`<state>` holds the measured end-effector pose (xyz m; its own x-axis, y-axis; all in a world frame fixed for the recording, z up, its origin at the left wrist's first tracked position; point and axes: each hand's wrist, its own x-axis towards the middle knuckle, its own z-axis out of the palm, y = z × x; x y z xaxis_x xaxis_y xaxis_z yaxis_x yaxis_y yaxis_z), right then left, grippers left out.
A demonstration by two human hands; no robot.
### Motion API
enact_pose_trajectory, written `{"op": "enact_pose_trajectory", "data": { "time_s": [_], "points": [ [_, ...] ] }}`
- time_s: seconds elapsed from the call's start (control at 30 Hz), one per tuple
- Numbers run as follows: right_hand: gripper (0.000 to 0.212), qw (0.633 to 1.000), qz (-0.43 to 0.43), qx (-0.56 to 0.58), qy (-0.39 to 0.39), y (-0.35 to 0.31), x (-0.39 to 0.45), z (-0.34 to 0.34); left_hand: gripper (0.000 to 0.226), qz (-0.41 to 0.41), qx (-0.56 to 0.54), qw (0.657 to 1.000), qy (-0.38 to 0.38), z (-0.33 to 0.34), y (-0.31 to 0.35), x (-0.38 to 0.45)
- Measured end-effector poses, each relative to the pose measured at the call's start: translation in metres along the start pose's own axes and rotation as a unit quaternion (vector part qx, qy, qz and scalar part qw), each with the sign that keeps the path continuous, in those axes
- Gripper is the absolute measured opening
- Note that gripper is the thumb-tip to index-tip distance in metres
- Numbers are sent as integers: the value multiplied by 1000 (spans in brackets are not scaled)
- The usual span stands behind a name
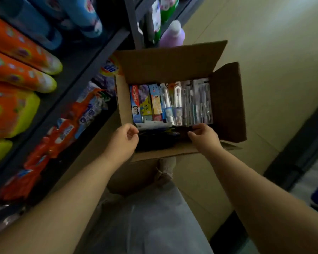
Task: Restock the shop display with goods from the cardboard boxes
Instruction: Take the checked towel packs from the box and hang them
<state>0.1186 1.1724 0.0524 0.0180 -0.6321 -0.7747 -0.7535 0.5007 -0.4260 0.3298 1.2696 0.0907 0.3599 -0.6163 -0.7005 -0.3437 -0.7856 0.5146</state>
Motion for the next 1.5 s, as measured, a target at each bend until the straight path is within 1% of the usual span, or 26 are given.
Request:
{"op": "enact_pose_trajectory", "data": {
  "time_s": [0.13, 0.23, 0.33, 0.43, 0.5, 0.57, 0.67, 0.77, 0.87, 0.97, 1.03, 1.1, 1.13, 1.17, 1.27, 1.3, 1.4, 1.5],
  "points": [
    [42, 995, -33, -82, -43, -1, 80, 32, 15, -5, 51, 999, 2, 31, -18, 61],
    [46, 981, -67, -165, -71, -4, 125, 61, 19, -12, 70, 997, 1, 49, -37, 97],
    [47, 957, -78, -248, -130, -4, 152, 87, 21, -28, 93, 995, 3, 59, -55, 120],
    [40, 918, -90, -334, -192, 0, 168, 109, 25, -22, 107, 994, 19, 63, -65, 129],
    [35, 907, -106, -360, -191, 4, 177, 121, 28, -16, 100, 995, 22, 65, -69, 133],
    [30, 902, -117, -381, -166, 6, 181, 127, 29, -9, 92, 995, 28, 66, -73, 134],
    [29, 886, -149, -414, -144, 5, 177, 127, 31, -19, 68, 997, 38, 62, -79, 136],
    [25, 887, -184, -399, -141, -4, 162, 106, 35, -41, 4, 999, 35, 51, -82, 133],
    [23, 900, -229, -346, -134, -26, 134, 67, 45, -55, -81, 995, 16, 35, -80, 123],
    [26, 909, -275, -289, -123, -63, 92, 18, 69, -62, -154, 986, 0, 12, -60, 103],
    [29, 897, -313, -292, -110, -95, 62, -11, 85, -61, -204, 977, -25, -9, -37, 86],
    [30, 890, -333, -297, -93, -130, 29, -39, 96, -27, -224, 973, -51, -33, -9, 67],
    [30, 891, -345, -281, -85, -147, 11, -54, 94, -1, -225, 973, -60, -47, 6, 57],
    [31, 894, -356, -260, -78, -164, -7, -68, 88, 26, -228, 971, -66, -61, 21, 46],
    [38, 899, -376, -220, -47, -207, -60, -108, 55, 56, -232, 966, -103, -106, 59, 8],
    [42, 899, -382, -211, -37, -220, -77, -120, 48, 58, -233, 964, -113, -120, 67, -3],
    [53, 907, -386, -166, 1, -255, -127, -149, 40, 59, -250, 961, -105, -160, 85, -42],
    [43, 925, -367, -94, 24, -282, -171, -166, 44, 98, -259, 955, -108, -192, 97, -86]
  ]
}}
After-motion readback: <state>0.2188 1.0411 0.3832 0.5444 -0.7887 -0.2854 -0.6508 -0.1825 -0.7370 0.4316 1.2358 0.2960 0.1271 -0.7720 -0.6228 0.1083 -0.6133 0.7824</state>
